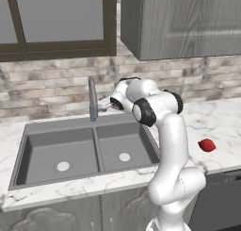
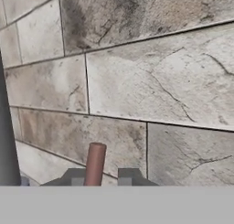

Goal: Turn on the sink faucet. Then move the onion from the counter to the sink. Turn off the sink. Move the vegetable from the sink to the pot next to the stove. Finally move the pot to the rear right burner.

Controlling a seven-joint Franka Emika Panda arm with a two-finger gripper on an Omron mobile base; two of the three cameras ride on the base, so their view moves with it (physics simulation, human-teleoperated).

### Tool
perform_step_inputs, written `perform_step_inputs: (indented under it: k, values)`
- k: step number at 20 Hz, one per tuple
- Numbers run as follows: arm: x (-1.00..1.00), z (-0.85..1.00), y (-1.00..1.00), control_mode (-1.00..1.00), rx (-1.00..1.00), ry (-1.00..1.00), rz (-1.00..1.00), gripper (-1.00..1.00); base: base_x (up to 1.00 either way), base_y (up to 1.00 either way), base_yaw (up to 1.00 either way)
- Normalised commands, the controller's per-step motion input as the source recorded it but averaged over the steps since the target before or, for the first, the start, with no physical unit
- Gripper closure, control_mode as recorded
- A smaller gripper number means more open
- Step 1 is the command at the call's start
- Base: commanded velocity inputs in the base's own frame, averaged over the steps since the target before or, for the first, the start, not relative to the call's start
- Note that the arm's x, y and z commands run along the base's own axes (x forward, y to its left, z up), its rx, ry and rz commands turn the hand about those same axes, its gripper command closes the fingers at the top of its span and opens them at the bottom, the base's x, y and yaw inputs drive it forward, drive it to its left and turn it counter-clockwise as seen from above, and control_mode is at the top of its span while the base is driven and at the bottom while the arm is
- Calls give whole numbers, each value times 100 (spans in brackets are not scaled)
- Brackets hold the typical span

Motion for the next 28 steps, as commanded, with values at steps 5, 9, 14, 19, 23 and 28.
perform_step_inputs:
  k: [5, 9, 14, 19, 23, 28]
  values:
    - [0, -46, -61, -100, 4, 10, -7, 100, 0, 0, 0]
    - [0, -47, -62, -100, 4, 14, -6, 100, 0, 0, 0]
    - [0, -48, -65, -100, 5, 13, -5, 100, 0, 0, 0]
    - [0, -53, -70, -100, 7, 7, -4, 100, 0, 0, 0]
    - [0, -56, -72, -100, 8, 4, -3, 100, 0, 0, 0]
    - [0, -56, -69, -100, 8, 4, -3, 100, 0, 0, 0]
